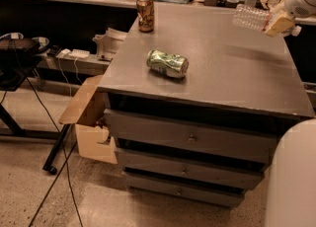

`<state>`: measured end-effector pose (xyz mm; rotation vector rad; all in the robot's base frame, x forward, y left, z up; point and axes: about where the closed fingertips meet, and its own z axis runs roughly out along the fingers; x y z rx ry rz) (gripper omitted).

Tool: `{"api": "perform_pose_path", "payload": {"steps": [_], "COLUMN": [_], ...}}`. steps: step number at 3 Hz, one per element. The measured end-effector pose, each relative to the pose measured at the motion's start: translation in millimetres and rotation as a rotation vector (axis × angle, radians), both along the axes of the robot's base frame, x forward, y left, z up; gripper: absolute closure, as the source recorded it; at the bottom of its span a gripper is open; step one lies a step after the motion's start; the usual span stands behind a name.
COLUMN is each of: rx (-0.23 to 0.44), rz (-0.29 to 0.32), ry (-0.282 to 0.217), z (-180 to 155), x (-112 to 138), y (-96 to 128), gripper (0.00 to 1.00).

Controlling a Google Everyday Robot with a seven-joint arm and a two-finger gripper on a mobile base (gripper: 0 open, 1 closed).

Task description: Move water bottle near orange can

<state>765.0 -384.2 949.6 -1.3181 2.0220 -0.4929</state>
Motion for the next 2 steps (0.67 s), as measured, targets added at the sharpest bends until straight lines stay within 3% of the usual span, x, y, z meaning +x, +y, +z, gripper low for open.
{"api": "perform_pose_path", "payload": {"steps": [1,2], "rx": [0.064,0.155], "rz": [0.047,0.155], "ry": [-0.105,-0.294], "z": [11.9,37.2], "x": [12.5,26.4], "y": [9.3,36.4], "gripper": [1.0,1.0]}}
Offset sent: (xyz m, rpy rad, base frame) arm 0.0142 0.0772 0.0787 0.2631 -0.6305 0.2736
